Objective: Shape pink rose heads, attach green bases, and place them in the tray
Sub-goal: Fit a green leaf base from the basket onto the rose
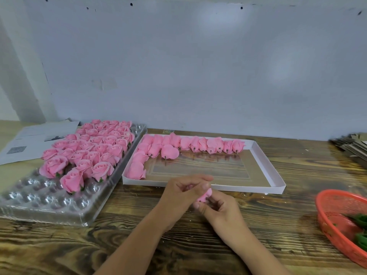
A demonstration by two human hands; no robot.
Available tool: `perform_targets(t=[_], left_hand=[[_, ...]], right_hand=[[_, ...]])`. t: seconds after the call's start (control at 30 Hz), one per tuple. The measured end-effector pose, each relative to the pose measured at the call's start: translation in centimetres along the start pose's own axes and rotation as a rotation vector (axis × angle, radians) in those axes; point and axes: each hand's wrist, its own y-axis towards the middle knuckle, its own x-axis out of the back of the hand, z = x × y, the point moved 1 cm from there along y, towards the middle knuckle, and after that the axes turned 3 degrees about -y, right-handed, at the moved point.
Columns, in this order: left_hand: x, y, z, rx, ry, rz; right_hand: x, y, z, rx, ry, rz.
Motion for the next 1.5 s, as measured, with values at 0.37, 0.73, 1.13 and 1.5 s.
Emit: perform_targets(t=[0.37, 0.73, 1.13, 1.5], left_hand=[[-0.4, 0.0, 0.1, 0.055, 0.084, 0.081], [-0.1, -0.1, -0.3, -0.009, -0.019, 0.015], [-0.3, 0.1, -0.2, 0.088, 0.042, 0.162], [-0.2, -0.1, -0.5, -0.060, 0.088, -0.038]], right_hand=[[0.4, 0.1, 0.9, 0.009, 0.067, -0.050], [0.3, 0.0, 1.0, 0.020, 0.089, -0.035], [0.5, 0.1, 0.9, 0.039, 0.122, -0.080], [-0.1, -0.3, 0.4, 0.028, -0.280, 0.009]])
